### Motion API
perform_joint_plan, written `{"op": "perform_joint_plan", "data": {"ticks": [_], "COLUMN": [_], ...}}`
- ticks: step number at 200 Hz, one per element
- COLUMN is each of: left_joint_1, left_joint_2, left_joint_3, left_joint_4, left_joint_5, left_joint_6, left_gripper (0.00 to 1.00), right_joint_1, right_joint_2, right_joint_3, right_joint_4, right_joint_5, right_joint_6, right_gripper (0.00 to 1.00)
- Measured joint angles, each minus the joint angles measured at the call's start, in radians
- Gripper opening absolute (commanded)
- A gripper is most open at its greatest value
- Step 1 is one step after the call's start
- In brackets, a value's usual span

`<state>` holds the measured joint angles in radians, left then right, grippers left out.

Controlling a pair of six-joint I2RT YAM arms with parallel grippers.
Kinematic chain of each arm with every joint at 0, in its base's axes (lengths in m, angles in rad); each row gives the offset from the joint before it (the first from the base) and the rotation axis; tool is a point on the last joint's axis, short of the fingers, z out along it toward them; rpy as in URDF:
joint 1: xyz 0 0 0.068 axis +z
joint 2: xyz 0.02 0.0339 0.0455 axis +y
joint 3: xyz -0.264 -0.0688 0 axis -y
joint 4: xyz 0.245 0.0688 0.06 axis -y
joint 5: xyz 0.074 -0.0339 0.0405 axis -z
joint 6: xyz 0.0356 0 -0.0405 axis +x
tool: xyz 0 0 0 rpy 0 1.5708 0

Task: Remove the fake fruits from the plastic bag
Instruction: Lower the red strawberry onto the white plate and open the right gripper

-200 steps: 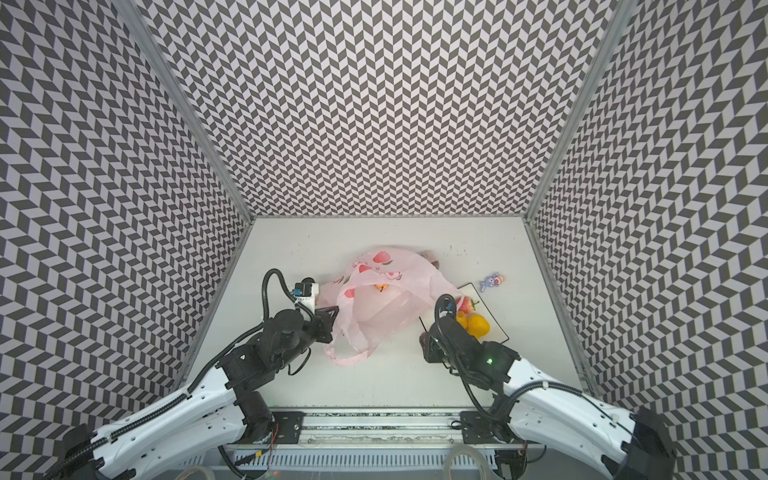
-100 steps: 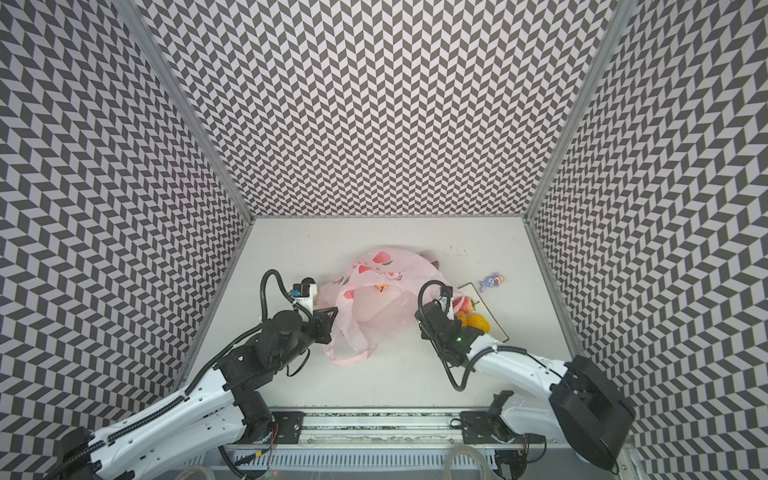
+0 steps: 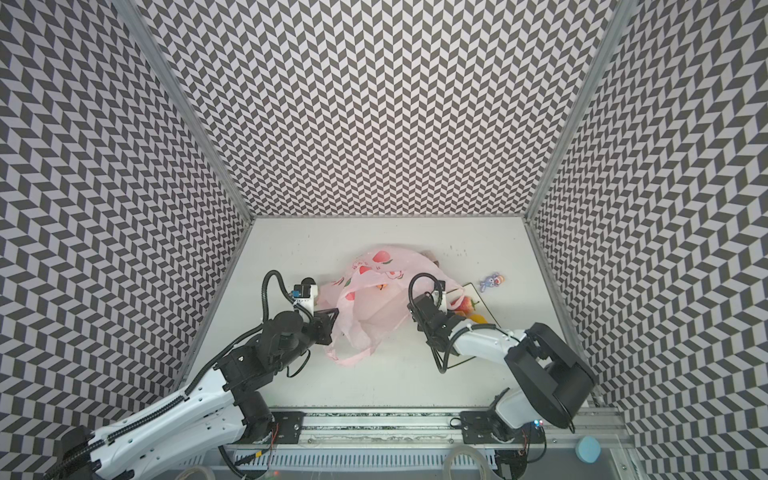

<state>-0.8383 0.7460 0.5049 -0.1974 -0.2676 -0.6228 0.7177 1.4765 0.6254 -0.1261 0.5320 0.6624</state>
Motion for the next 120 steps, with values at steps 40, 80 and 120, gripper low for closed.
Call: {"op": "perform_joint_plan", "data": {"ticks": [40, 80, 120], "left_joint_1": [-0.006, -0.006, -0.006], "left_joint_2": [0.002, 0.003, 0.007], "left_joint_3": [0.0, 0.0, 0.0], "left_joint_4": [-0.002, -0.002, -0.002], "left_joint_5": [0.0, 0.0, 0.0], "left_joint_6": [0.0, 0.0, 0.0], "left_gripper": [0.0, 0.0, 0.0], "right_joint_1": [-0.001, -0.001, -0.001], "right_joint_2": [-0.003, -0.08, -0.269], "right_joint_3": [0.0, 0.0, 0.0], "right_joint_4": [-0.003, -0.039, -0.114], "right_joint_5": [0.005, 0.004, -0.019], "right_joint_6": [-0.002, -0.004, -0.007], "right_gripper": [0.66, 0.71, 0.71]}}
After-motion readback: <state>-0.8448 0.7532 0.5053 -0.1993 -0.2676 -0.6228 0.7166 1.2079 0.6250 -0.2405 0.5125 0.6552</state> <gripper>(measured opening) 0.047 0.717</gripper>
